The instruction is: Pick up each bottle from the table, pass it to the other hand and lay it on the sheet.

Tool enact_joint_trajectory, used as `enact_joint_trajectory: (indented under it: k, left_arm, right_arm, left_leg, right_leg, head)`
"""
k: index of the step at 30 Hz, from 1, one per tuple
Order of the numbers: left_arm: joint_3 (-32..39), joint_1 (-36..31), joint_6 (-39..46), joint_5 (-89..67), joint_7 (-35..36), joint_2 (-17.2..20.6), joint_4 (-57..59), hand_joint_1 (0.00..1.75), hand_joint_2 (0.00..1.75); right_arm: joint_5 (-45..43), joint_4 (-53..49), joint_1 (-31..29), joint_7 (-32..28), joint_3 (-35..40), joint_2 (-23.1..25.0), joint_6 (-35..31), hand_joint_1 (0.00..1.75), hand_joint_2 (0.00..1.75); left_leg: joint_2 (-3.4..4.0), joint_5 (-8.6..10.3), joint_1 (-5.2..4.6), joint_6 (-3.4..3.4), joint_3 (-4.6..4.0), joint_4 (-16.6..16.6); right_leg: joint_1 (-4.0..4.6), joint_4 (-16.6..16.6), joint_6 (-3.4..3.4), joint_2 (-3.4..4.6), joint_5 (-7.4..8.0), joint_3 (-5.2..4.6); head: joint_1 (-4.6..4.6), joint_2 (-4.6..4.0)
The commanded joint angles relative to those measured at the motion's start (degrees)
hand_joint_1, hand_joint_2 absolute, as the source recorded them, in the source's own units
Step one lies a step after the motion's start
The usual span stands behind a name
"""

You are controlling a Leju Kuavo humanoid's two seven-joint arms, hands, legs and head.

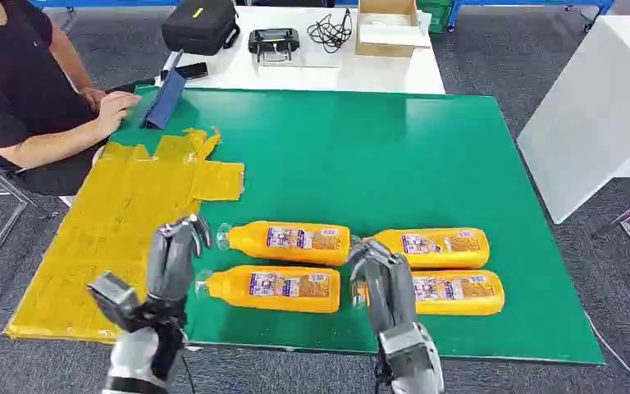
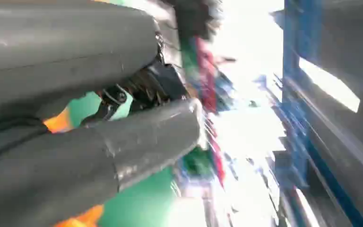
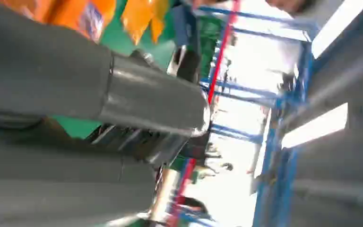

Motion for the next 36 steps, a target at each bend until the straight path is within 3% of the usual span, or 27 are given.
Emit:
enact_joint_trajectory:
  k: [1, 2, 3, 4, 8, 14, 21, 22, 25, 29, 36]
  left_arm:
    - [-11.03, 1.97, 9.73, 0.81, -1.21, 0.26, 7.97, 1.75, 0.00]
    - [-11.24, 2.05, 13.50, -2.69, -1.21, 0.58, 6.78, 1.75, 0.00]
    - [-12.00, 2.18, 16.90, -4.29, -1.21, 0.79, 5.01, 1.31, 0.00]
    - [-12.43, 2.07, 24.42, -8.03, -1.21, 0.61, 5.24, 0.00, 0.00]
    - [-17.50, 2.01, 34.84, -14.26, -1.21, 2.01, 4.34, 0.00, 0.00]
    - [-13.83, 3.37, 34.17, -19.02, -0.20, -0.13, 5.98, 0.00, 0.00]
    - [-11.22, 3.84, 35.33, -19.06, 0.19, -1.23, 4.45, 0.00, 0.00]
    - [-10.97, 4.09, 34.94, -18.76, 0.45, -1.23, 4.32, 0.00, 0.00]
    - [-10.57, 4.46, 34.53, -18.55, 0.26, -1.10, 4.09, 0.00, 0.00]
    - [-8.49, 4.42, 28.51, -12.62, -1.21, -0.55, 3.75, 0.00, 0.00]
    - [-8.28, 4.29, 28.30, -12.49, -1.21, -0.48, 3.81, 0.00, 0.00]
  right_arm:
    - [-1.62, 9.23, 0.39, -1.34, 2.69, -1.55, -3.61, 1.75, 0.00]
    - [-0.94, 7.98, 0.76, -1.34, 1.46, -1.04, -3.71, 1.75, 0.00]
    - [-0.47, 6.59, 1.22, -1.34, 1.13, -1.01, -4.45, 1.38, 0.00]
    - [-0.28, 4.54, 1.95, -1.34, 0.78, -0.97, -5.88, 0.00, 0.00]
    - [0.63, 1.52, 3.68, -1.16, 0.63, -0.67, -4.70, 0.00, 0.00]
    - [3.09, 2.47, 3.23, -0.94, 1.83, -0.79, -4.69, 0.00, 0.00]
    - [11.01, 3.94, 1.82, 5.10, 4.86, -2.53, -5.79, 0.00, 0.00]
    - [13.73, 4.75, 1.62, 6.90, 5.53, -3.22, -6.42, 0.00, 1.75]
    - [13.70, 5.65, 1.73, 6.67, 5.52, -3.49, -6.64, 0.00, 1.75]
    - [19.88, 7.31, -0.30, 10.94, 6.95, -5.70, -7.57, 0.00, 1.75]
    - [20.04, 7.31, -0.73, 11.23, 6.89, -5.63, -7.42, 0.00, 1.75]
  left_leg:
    - [0.15, 0.03, -0.01, 0.09, 0.19, -0.25]
    - [0.19, 0.05, -0.04, 0.06, 0.14, -0.25]
    - [0.11, 0.02, -0.10, 0.03, 0.05, -0.13]
    - [0.08, 0.04, -0.11, 0.04, 0.10, -0.18]
    - [0.00, 0.03, -0.10, 0.05, -0.02, -0.06]
    - [0.20, 0.00, -0.08, 0.08, 0.13, -0.16]
    - [0.21, 0.01, -0.07, 0.06, 0.04, -0.08]
    - [0.24, 0.02, -0.06, 0.08, 0.12, -0.14]
    - [0.28, 0.02, -0.04, 0.09, 0.21, -0.22]
    - [0.22, 0.04, -0.05, 0.10, 0.22, -0.24]
    - [0.22, 0.03, -0.05, 0.07, 0.12, -0.16]
  right_leg:
    - [0.01, -0.27, 0.04, 0.05, 0.09, 0.18]
    - [-0.04, -0.23, 0.03, 0.05, 0.08, 0.09]
    - [-0.11, -0.12, 0.02, -0.01, 0.04, 0.01]
    - [-0.15, -0.17, 0.01, -0.06, 0.05, 0.09]
    - [-0.14, -0.07, 0.01, -0.12, 0.01, -0.06]
    - [-0.13, -0.14, 0.02, 0.06, 0.05, 0.09]
    - [-0.13, -0.09, 0.02, 0.07, 0.06, 0.03]
    - [-0.11, -0.15, 0.02, 0.08, 0.08, 0.11]
    - [-0.09, -0.24, 0.01, 0.12, 0.10, 0.20]
    - [-0.10, -0.27, 0.03, 0.07, 0.11, 0.23]
    - [-0.10, -0.18, 0.02, 0.07, 0.10, 0.14]
  head:
    - [0.00, 0.00]
    - [0.00, 0.00]
    - [0.00, 0.00]
    - [-0.02, 0.00]
    - [-0.02, 0.00]
    - [-0.02, 0.00]
    - [-0.02, 0.00]
    - [-0.02, 0.00]
    - [-0.02, 0.00]
    - [0.00, 0.00]
    - [0.00, 0.00]
